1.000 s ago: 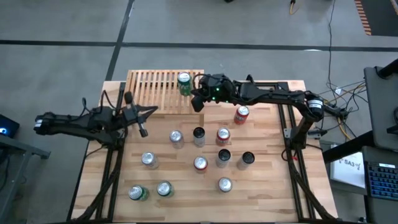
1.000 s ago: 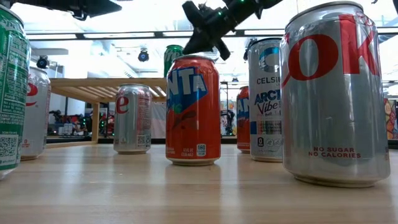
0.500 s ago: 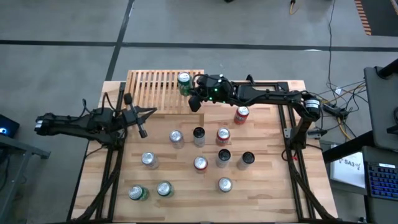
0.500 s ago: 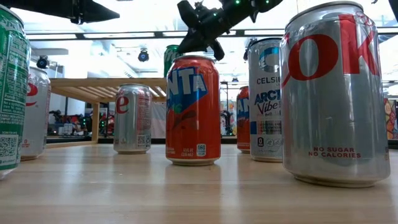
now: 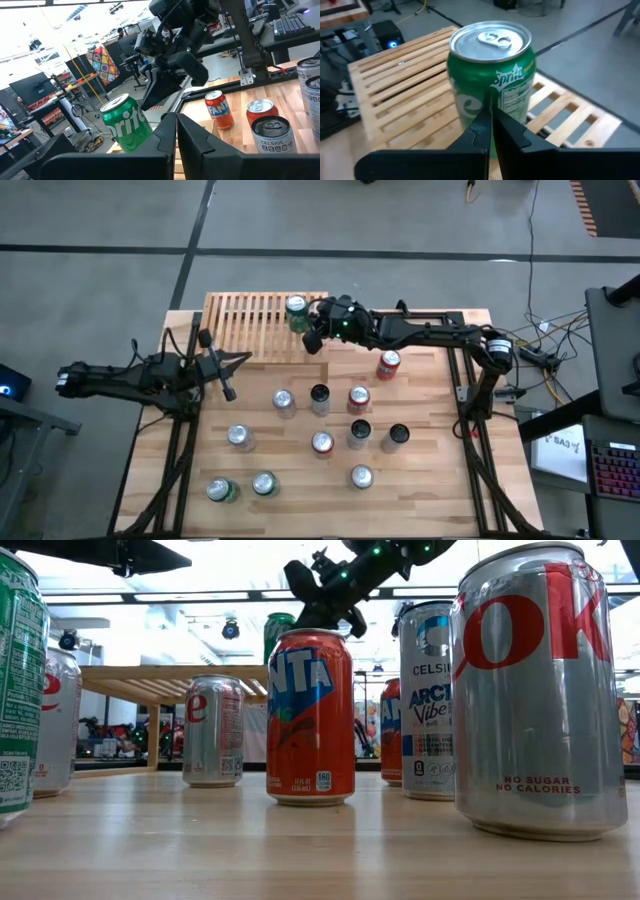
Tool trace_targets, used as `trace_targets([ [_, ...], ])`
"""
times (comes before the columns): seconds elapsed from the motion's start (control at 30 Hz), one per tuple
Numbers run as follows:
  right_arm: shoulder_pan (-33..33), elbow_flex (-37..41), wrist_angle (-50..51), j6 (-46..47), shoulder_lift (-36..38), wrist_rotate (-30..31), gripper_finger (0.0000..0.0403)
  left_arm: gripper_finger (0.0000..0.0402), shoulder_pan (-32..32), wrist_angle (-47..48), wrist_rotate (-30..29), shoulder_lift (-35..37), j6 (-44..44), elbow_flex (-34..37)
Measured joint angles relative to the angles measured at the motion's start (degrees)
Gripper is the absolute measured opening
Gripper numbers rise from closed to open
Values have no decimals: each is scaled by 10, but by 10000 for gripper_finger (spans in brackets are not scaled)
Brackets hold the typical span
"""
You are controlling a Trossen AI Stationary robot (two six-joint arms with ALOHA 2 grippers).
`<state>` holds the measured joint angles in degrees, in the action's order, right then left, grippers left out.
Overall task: Place canned beverage on shelf
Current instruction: Put the right green soda can on the shelf
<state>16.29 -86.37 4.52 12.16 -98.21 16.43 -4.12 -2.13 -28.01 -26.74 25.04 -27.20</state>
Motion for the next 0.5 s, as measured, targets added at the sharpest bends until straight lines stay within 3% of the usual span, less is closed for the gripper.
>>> trace_targets([
  [0.5, 9, 0, 1, -1, 0, -14, 9, 0, 0, 0, -1, 0, 0, 0],
])
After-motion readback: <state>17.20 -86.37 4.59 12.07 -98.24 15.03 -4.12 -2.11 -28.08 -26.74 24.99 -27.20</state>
